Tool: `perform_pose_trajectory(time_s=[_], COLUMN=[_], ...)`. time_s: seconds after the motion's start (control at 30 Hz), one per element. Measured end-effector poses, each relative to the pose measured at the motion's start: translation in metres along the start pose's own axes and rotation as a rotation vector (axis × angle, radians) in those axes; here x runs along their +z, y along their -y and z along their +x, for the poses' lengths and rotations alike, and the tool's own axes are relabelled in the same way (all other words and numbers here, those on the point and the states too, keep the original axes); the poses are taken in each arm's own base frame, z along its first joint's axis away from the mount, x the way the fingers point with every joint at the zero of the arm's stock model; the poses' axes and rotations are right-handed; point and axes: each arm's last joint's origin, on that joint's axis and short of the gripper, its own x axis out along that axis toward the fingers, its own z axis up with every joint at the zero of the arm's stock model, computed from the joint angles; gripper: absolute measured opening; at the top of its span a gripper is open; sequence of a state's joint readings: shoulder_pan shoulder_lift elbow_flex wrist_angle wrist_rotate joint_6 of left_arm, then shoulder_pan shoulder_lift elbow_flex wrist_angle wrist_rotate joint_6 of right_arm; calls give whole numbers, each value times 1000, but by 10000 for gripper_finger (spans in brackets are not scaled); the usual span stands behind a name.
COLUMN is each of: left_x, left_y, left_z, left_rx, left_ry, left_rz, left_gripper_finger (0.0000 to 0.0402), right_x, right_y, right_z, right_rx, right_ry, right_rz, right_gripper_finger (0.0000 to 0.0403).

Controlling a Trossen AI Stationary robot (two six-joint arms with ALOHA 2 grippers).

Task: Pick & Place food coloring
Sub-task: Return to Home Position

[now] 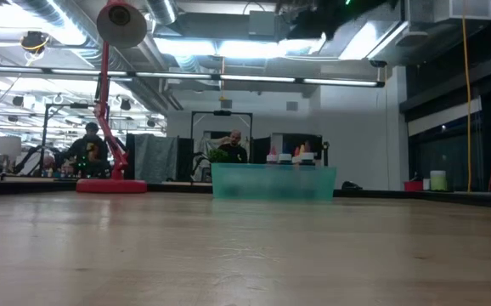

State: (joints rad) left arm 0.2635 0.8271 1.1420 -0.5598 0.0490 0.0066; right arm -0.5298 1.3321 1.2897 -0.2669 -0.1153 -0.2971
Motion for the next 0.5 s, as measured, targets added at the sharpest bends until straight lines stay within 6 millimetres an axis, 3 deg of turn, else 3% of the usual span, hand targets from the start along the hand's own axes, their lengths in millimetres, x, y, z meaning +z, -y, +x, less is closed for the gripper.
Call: perform_pose_trajectory(time_s=[0.13, 0.3, 0.4, 0.5], left_x=[-43, -101, -132, -144], left_y=[5, 15, 16, 16], left_z=[20, 46, 43, 27], left_rx=[-159, -251, -208, -203], left_ry=[42, 232, 270, 329], left_rz=[-105, -205, -246, -275], left_gripper_finger=[5, 3, 2, 2], right_x=[12, 11, 7, 9], right_y=[-24, -42, -50, -56], right_z=[-22, -26, -25, -24], right_rx=[79, 129, 155, 178], right_ry=[75, 92, 73, 78], right_rz=[-130, -122, -99, -84], right_gripper_finger=[10, 11, 5, 8])
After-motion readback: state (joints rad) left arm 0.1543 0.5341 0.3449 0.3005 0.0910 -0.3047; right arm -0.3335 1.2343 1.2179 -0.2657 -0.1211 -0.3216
